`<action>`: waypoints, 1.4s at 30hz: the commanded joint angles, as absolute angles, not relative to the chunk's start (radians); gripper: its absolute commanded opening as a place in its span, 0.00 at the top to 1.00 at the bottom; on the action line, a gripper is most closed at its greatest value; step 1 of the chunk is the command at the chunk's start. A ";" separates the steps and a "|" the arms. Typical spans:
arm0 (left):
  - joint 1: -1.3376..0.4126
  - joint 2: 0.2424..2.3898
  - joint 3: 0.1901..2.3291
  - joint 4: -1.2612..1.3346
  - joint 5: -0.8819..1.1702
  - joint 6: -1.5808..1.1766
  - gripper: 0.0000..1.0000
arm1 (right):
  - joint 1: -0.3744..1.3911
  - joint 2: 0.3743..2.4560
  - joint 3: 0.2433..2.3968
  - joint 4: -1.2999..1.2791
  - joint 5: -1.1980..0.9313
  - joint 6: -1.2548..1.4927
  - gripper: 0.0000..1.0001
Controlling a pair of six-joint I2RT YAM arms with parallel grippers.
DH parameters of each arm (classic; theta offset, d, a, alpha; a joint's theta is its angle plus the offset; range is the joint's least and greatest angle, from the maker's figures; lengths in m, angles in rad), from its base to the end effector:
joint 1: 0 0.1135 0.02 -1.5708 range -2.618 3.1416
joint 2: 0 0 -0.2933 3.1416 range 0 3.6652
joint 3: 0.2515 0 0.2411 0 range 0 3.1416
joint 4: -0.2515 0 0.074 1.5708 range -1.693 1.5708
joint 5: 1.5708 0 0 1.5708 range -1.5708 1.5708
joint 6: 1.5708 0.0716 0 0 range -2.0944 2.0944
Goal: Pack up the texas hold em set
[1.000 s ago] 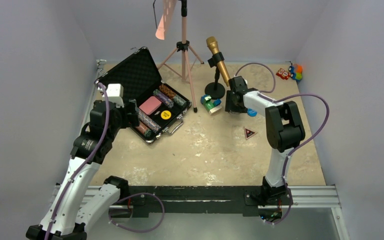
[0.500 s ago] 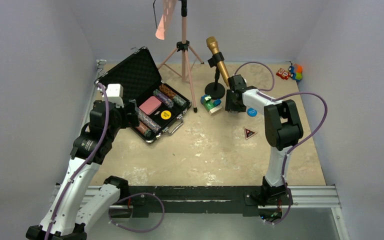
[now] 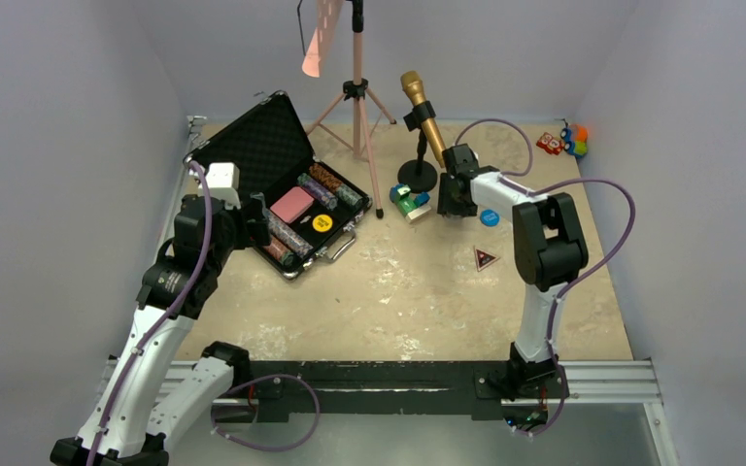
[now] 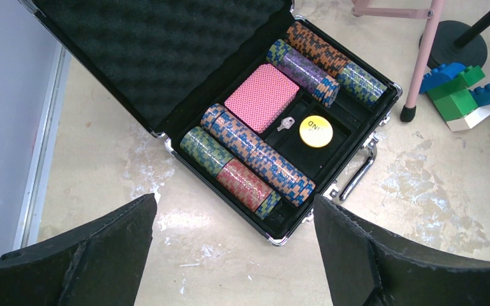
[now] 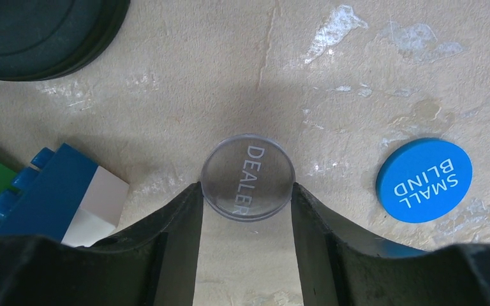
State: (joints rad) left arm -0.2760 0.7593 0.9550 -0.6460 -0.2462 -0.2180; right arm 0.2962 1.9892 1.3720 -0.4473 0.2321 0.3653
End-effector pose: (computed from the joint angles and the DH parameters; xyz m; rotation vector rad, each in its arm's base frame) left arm 0.1527 -0.0251 0.3572 -0.0972 2.0048 -0.0668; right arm 0.4199 0.1109 0.1696 0.1675 2.5850 -0.0680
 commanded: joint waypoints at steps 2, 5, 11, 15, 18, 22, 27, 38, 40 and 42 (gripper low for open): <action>-0.272 0.749 0.958 -0.618 -0.241 -0.228 0.04 | 0.298 1.908 1.325 -0.414 0.213 0.366 0.68; -0.272 0.747 0.957 -0.616 -0.237 -0.229 0.04 | 0.301 1.860 1.275 -0.414 0.202 0.360 0.69; -0.272 0.750 0.956 -0.617 -0.230 -0.232 0.04 | 0.337 1.751 1.148 -0.406 0.199 0.361 0.71; -0.272 0.754 0.956 -0.616 -0.227 -0.234 0.04 | 0.351 1.711 1.109 -0.398 0.212 0.371 0.67; -0.272 0.757 0.957 -0.616 -0.224 -0.235 0.04 | 0.347 1.719 1.139 -0.400 0.218 0.365 0.55; -0.272 0.751 0.956 -0.618 -0.230 -0.233 0.04 | 0.315 1.756 1.190 -0.392 0.205 0.370 0.41; -0.272 0.750 0.956 -0.618 -0.230 -0.233 0.04 | 0.285 1.823 1.248 -0.385 0.182 0.380 0.31; -0.272 0.738 0.956 -0.617 -0.224 -0.235 0.04 | 0.262 1.918 1.309 -0.392 0.152 0.405 0.29; -0.272 0.738 0.957 -0.617 -0.222 -0.236 0.04 | 0.262 1.926 1.311 -0.394 0.149 0.409 0.29; -0.272 0.736 0.956 -0.617 -0.219 -0.236 0.04 | 0.262 1.935 1.318 -0.400 0.149 0.413 0.30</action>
State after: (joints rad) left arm -0.2760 0.7475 0.9550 -0.6460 -0.2340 -0.2253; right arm 0.2672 1.9270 1.2793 -0.4000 0.1616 0.3870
